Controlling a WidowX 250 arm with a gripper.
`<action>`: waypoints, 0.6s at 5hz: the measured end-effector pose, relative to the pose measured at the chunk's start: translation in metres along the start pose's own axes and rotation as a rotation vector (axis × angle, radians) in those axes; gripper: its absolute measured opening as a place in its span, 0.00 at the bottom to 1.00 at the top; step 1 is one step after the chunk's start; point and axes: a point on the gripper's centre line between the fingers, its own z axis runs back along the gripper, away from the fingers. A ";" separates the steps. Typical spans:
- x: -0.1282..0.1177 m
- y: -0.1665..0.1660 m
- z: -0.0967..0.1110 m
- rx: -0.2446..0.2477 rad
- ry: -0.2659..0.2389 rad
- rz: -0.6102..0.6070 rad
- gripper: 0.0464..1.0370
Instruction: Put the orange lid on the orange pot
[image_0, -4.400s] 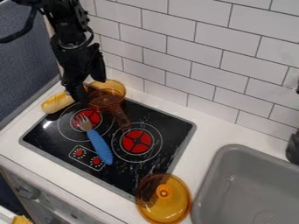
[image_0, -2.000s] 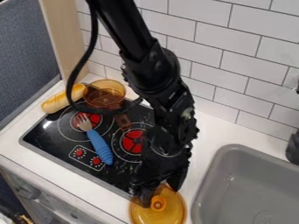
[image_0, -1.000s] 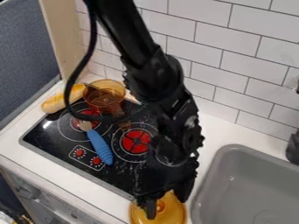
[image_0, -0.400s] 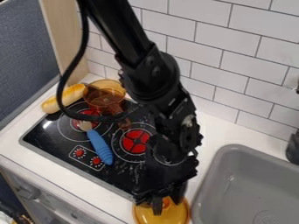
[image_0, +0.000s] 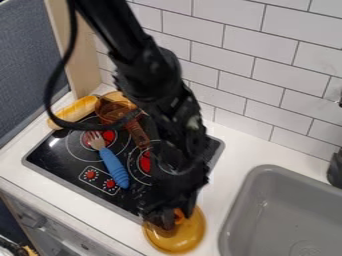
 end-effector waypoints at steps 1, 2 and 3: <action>0.026 -0.003 0.015 -0.046 -0.004 0.072 0.34; 0.040 -0.011 0.042 -0.106 -0.015 0.104 0.34; 0.073 -0.012 0.066 -0.175 -0.004 0.224 0.34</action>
